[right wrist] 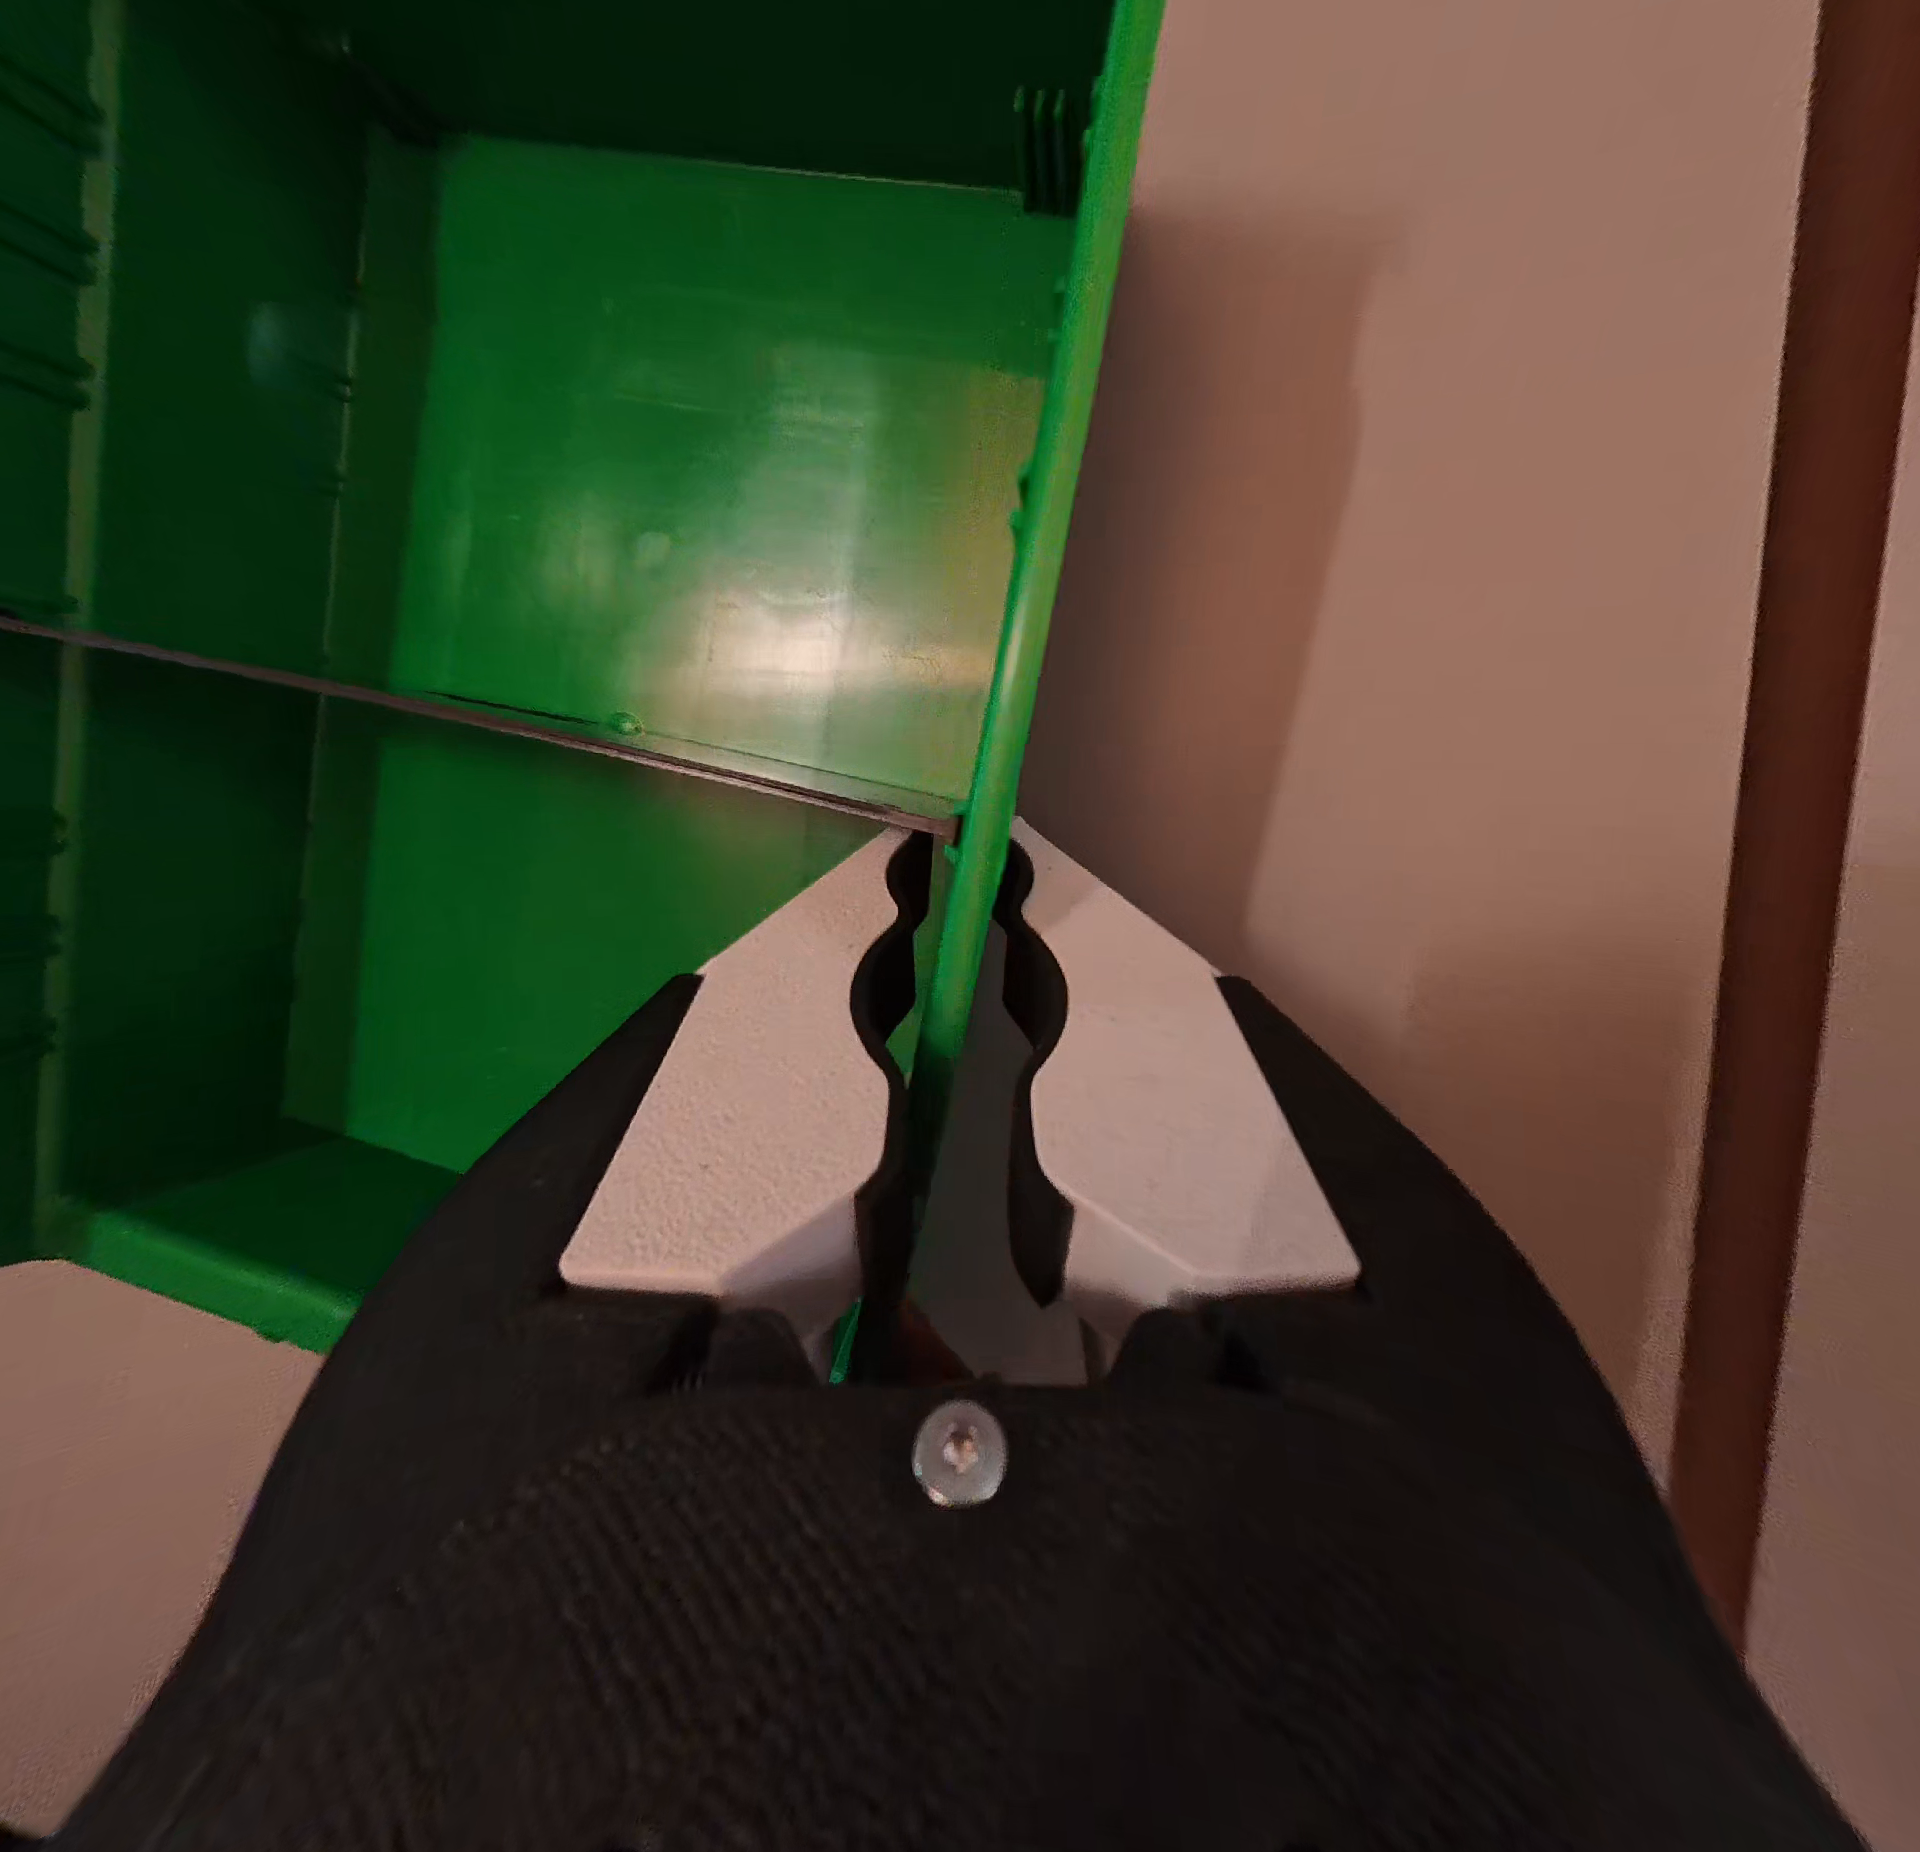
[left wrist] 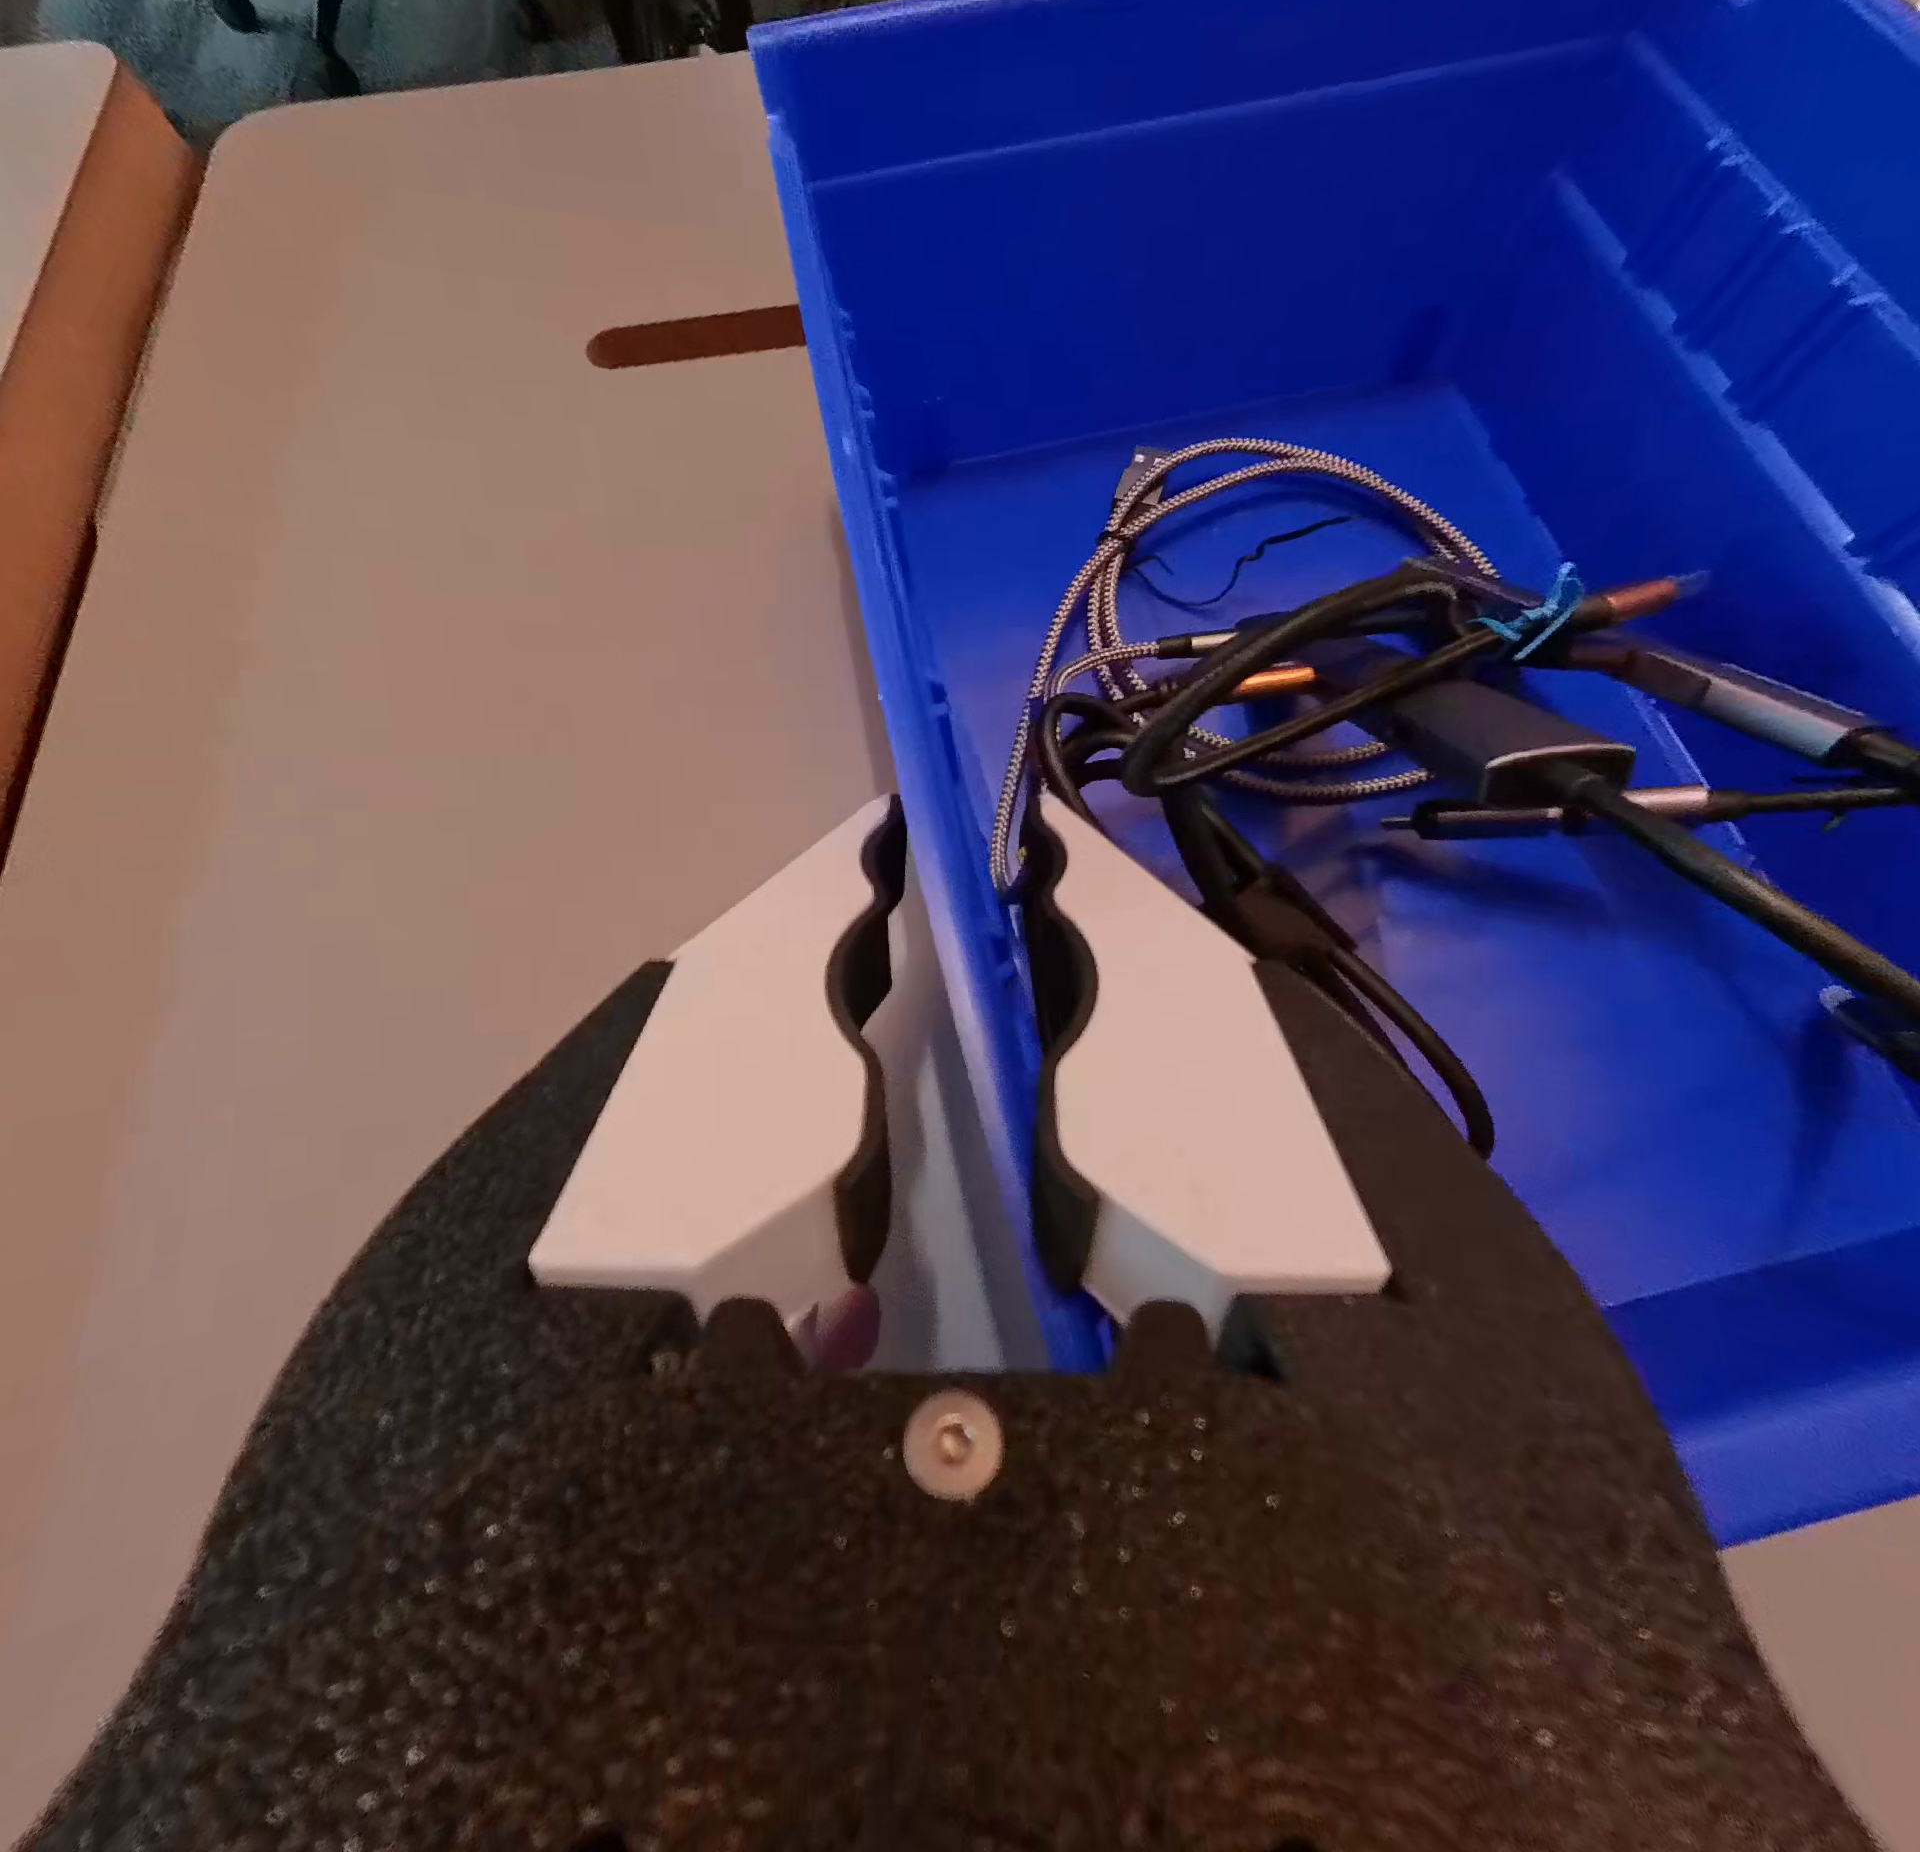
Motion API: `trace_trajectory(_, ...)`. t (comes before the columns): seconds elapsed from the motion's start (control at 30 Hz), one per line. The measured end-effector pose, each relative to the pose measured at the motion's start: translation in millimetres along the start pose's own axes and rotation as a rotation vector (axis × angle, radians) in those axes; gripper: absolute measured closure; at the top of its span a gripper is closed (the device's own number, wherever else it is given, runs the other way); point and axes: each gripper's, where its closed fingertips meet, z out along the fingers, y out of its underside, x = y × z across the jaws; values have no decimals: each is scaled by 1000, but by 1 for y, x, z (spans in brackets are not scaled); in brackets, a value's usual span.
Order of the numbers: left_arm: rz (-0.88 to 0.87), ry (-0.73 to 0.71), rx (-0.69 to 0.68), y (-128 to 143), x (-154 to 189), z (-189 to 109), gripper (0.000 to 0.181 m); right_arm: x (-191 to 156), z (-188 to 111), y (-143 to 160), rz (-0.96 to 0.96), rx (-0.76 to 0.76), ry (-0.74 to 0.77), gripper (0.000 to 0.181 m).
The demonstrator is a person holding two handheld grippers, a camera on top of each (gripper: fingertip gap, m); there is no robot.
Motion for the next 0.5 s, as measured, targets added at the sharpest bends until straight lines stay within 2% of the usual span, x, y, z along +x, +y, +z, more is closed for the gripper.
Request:
trace_trajectory(0.1, 1, -18, -9, -6, -7, 10, 158, 7, -1, -1, -36, 1, 81, 160)
trace_trajectory(0.17, 11, -33, -7, -9, -10, 13, 156, 17, -7, 1, -42, 7, 166, 137)
trace_trajectory(0.23, 27, -51, -4, -10, -13, 14, 153, 36, -17, 7, -75, 9, 315, 114)
trace_trajectory(0.33, 46, -82, -16, -10, -16, 14, 146, 55, -34, 16, -142, 9, 466, 90)
trace_trajectory(0.47, 75, -155, -152, 3, -26, 16, 115, 60, -35, 21, -140, 36, 449, 84)
trace_trajectory(0.5, 97, -173, -180, 5, -28, 16, 107, 58, -30, 18, -134, 67, 411, 93)
